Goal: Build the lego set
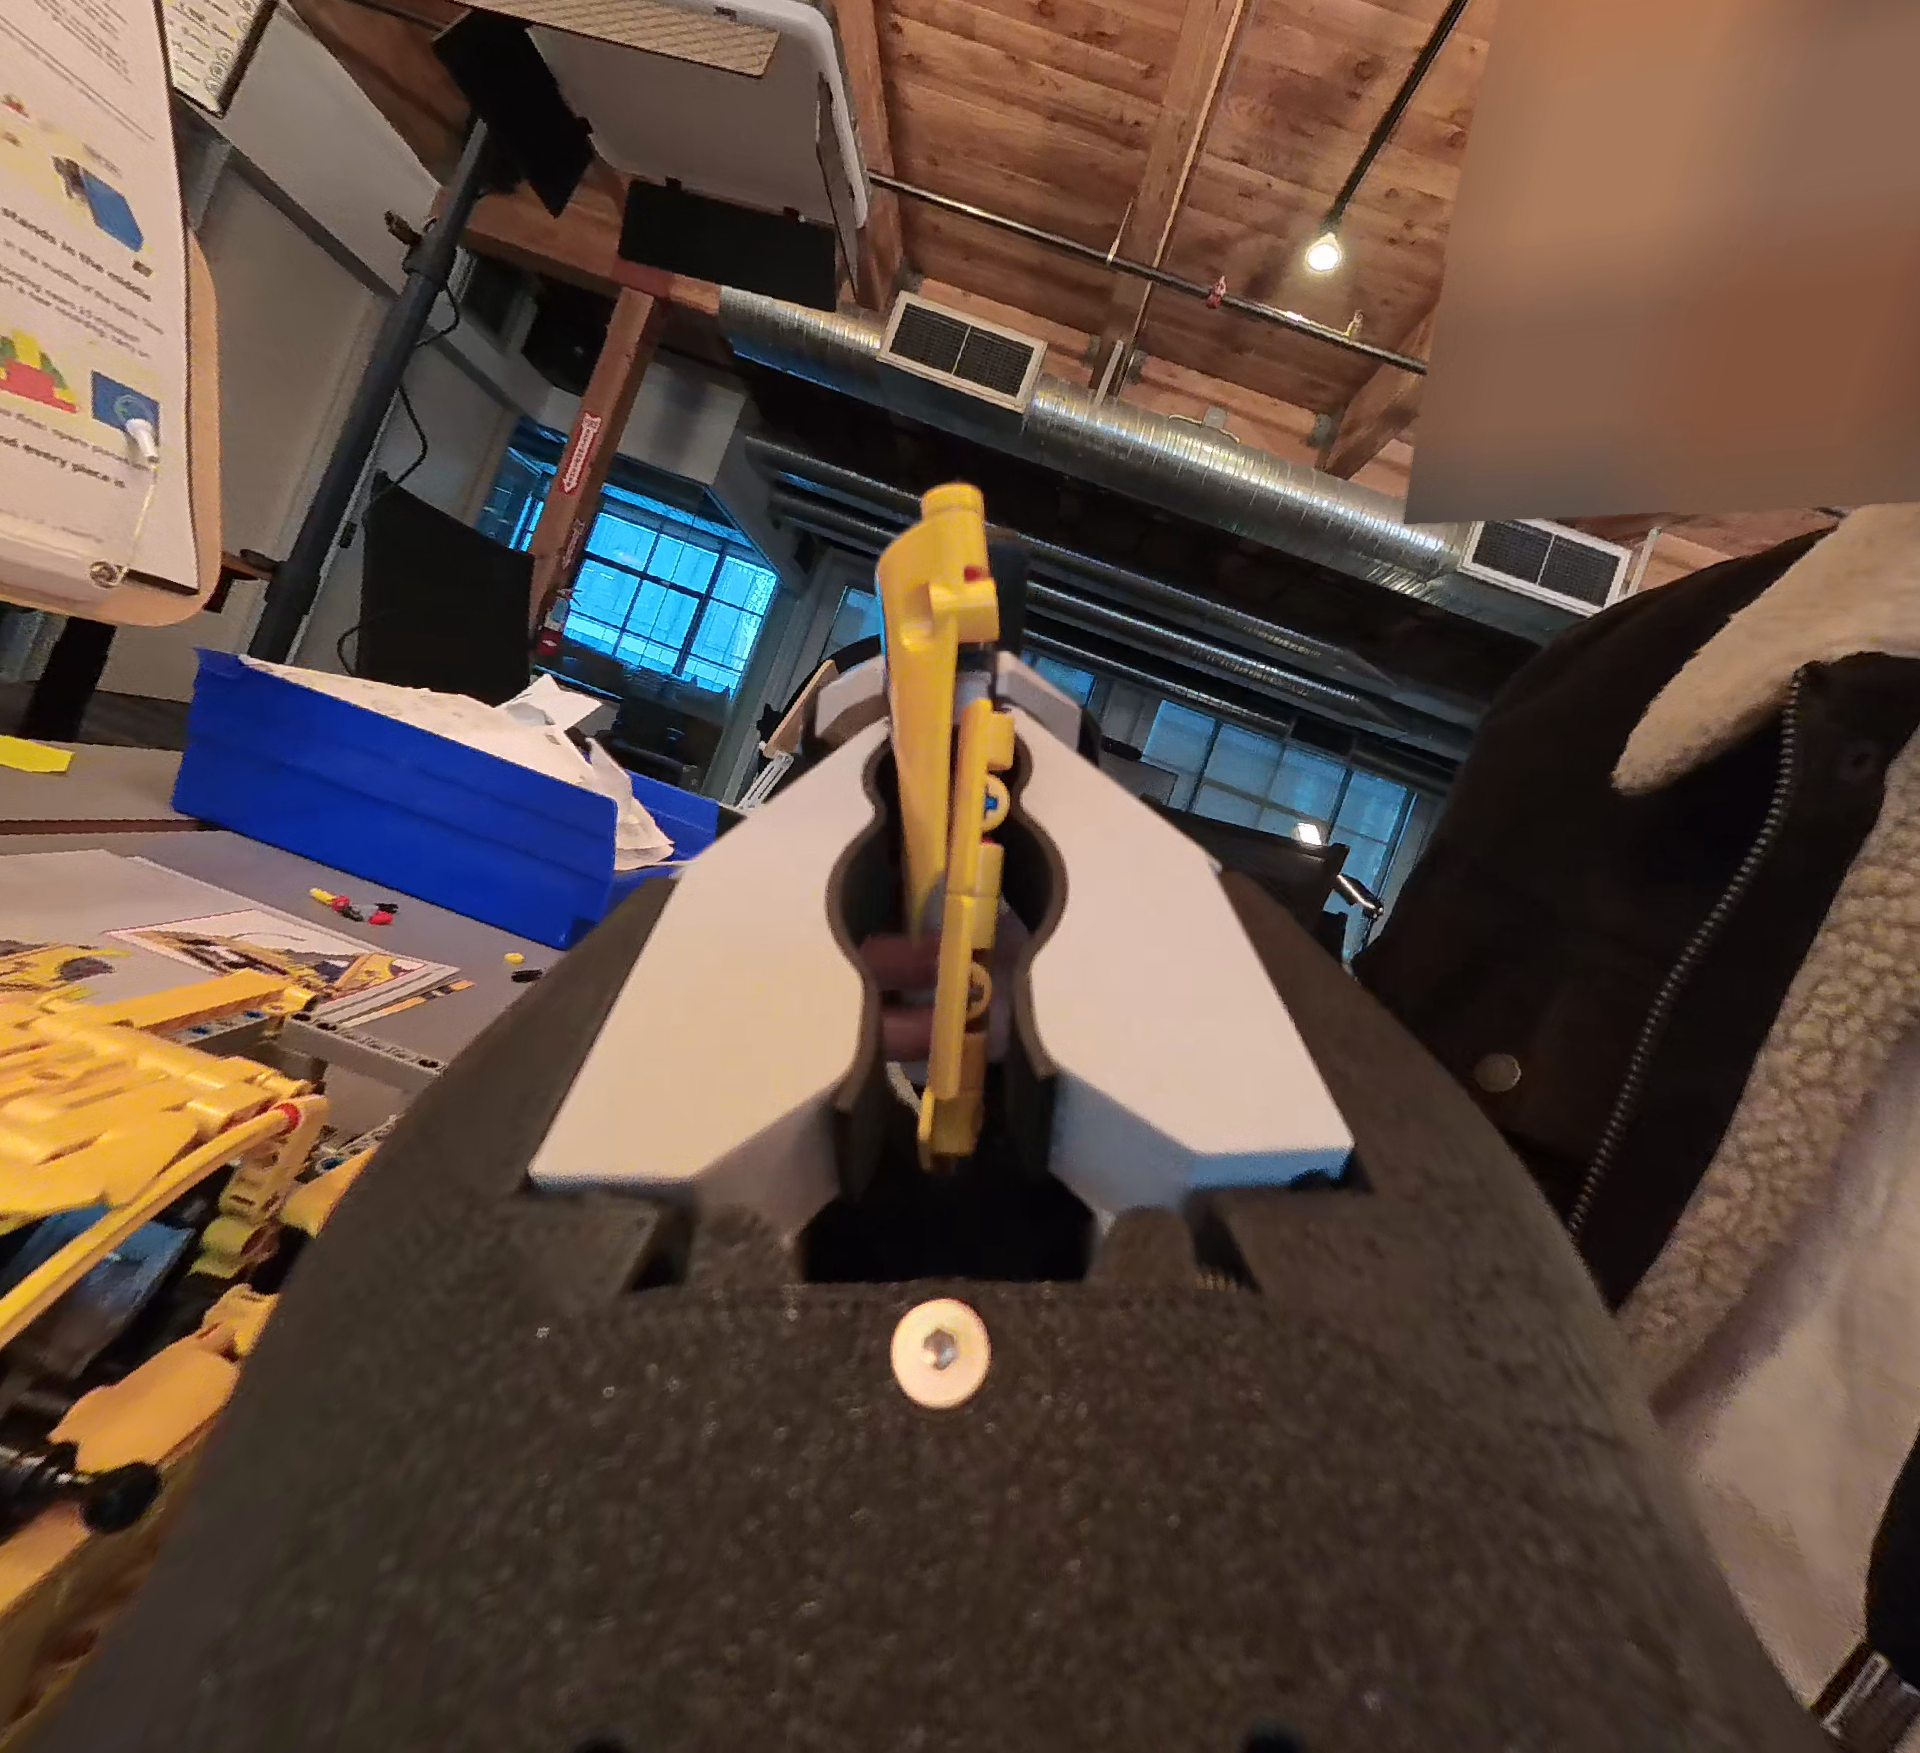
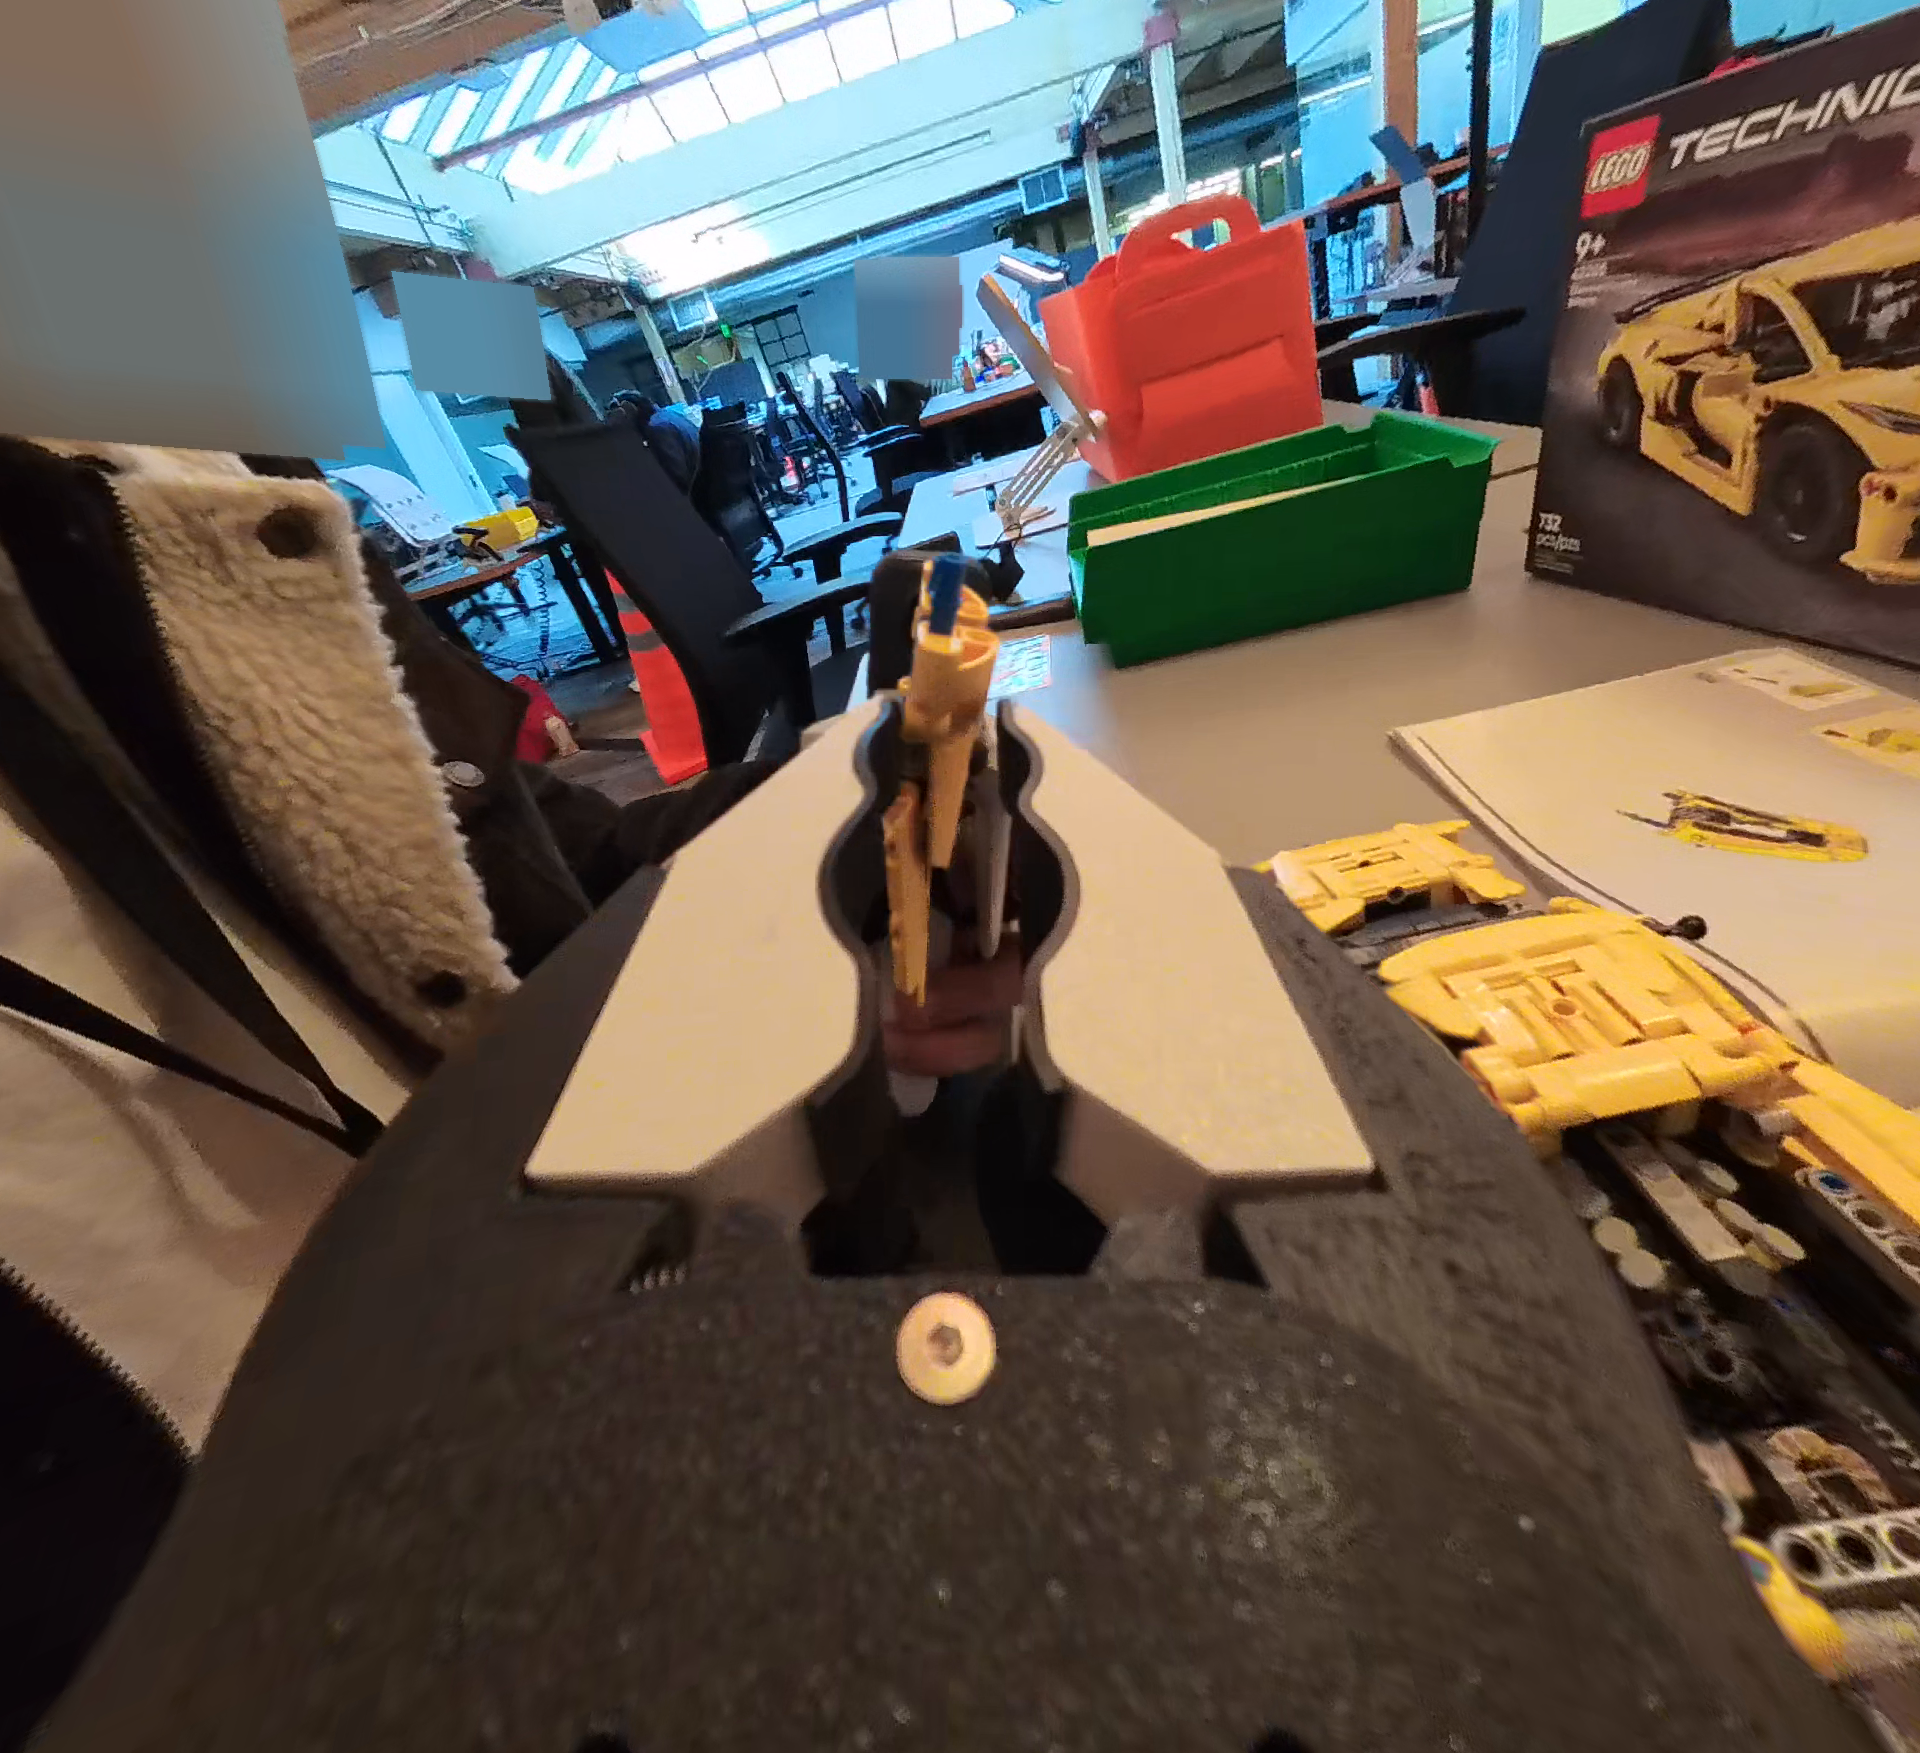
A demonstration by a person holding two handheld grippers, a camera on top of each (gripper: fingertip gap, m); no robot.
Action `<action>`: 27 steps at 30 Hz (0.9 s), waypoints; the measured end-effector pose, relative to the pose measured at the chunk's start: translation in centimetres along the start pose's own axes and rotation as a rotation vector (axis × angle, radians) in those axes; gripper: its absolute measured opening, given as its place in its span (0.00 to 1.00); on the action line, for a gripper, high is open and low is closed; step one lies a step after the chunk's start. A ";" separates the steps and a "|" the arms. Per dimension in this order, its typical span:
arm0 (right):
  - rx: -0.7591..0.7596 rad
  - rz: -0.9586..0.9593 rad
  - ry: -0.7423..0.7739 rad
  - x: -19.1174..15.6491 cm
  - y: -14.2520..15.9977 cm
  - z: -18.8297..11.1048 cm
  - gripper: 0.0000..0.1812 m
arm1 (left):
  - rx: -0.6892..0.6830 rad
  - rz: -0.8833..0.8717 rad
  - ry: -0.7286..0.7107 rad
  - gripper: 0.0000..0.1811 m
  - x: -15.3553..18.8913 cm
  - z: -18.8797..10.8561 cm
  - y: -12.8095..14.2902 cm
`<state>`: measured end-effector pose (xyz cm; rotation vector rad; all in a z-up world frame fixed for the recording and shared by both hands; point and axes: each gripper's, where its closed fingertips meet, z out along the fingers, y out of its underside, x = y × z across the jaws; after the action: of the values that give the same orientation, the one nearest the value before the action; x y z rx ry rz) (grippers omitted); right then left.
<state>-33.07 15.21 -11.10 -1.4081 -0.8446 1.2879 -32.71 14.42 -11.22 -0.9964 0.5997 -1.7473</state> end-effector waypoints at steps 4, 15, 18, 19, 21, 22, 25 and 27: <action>0.002 0.014 -0.012 -0.1 0.4 0.4 0.08 | -0.013 0.022 -0.008 0.08 0.0 0.1 0.2; 0.021 0.097 -0.029 0.9 0.7 0.4 0.08 | -0.023 0.015 -0.062 0.09 -1.1 -0.1 0.3; 0.031 0.113 -0.026 1.1 0.6 0.2 0.07 | -0.015 0.000 -0.061 0.09 -1.2 -0.2 0.2; 0.034 0.120 -0.031 1.1 0.5 0.1 0.08 | -0.012 -0.005 -0.059 0.09 -1.2 -0.2 0.2; 0.032 0.122 -0.025 1.2 0.6 0.1 0.08 | -0.013 -0.001 -0.063 0.10 -1.2 -0.2 0.2; 0.037 0.118 -0.023 1.2 0.5 0.0 0.07 | -0.011 -0.004 -0.063 0.10 -1.2 -0.2 0.1; 0.009 0.124 -0.012 1.6 0.9 -0.2 0.08 | 0.018 -0.051 -0.058 0.13 -1.4 -0.4 -0.4; -0.015 0.119 -0.015 1.6 1.3 -0.2 0.08 | 0.037 -0.076 -0.055 0.12 -1.5 -0.6 -0.6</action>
<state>-32.72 16.32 -12.75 -1.4813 -0.7914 1.3859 -33.26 16.03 -11.58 -1.0499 0.4988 -1.7846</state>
